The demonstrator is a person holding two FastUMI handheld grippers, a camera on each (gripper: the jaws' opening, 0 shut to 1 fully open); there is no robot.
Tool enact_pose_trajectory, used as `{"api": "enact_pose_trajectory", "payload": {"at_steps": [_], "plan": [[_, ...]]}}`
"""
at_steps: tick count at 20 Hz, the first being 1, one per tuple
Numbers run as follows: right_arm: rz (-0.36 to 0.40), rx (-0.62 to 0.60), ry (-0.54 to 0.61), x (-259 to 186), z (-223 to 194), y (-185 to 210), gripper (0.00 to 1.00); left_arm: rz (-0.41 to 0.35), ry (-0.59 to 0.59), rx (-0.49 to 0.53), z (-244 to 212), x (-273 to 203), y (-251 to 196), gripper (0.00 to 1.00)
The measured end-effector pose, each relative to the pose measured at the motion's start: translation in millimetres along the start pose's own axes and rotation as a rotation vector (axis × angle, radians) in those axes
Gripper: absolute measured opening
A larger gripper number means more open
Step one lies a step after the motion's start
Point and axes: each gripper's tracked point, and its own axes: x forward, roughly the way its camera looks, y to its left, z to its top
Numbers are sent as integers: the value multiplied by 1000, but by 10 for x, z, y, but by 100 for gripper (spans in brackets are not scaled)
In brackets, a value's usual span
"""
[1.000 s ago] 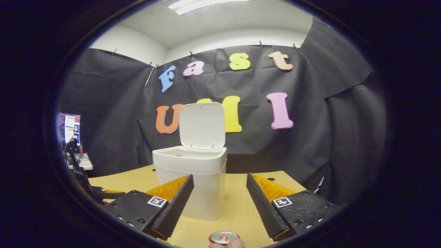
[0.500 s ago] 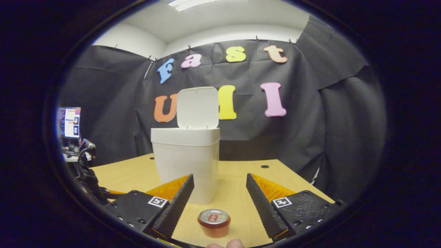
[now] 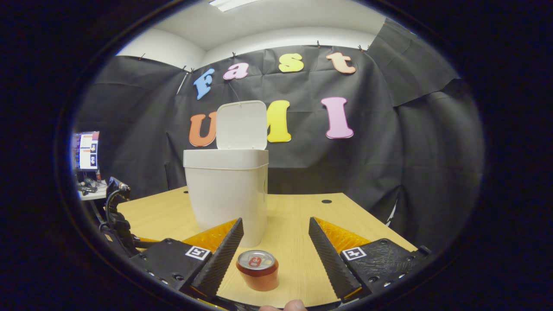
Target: Press the lid of the desktop garbage bin to open it, pick up the crumpled paper on the desktop and throw it into the bin, then pick up the pop can on the desktop and drop it into the bin, and finally close the garbage bin lid.
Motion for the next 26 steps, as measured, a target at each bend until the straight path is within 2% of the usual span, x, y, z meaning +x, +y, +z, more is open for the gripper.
{"api": "enact_pose_trajectory", "payload": {"at_steps": [1,2,6,9,11,12,18,26], "plan": [[-14,1,4,-9,-6,-15,94,7,-1,19,-3,4,9,88],[-17,2,7,-17,-40,-2,94,1,-5,32,22,10,-10,85],[-9,-18,23,-51,-163,131,95,1,-8,24,6,-1,-38,64],[-5,-5,43,-28,-286,215,95,-9,-17,13,35,-25,-45,42],[-7,12,68,-11,-417,285,95,-21,-16,6,41,-46,-72,41],[-17,18,81,-2,-476,286,95,-31,-18,4,50,-65,-88,36],[-66,27,127,59,-701,232,96,-48,-112,-5,409,-210,-106,35],[-73,44,231,158,-1117,218,94,-63,-225,-10,890,-353,-151,35]]}}
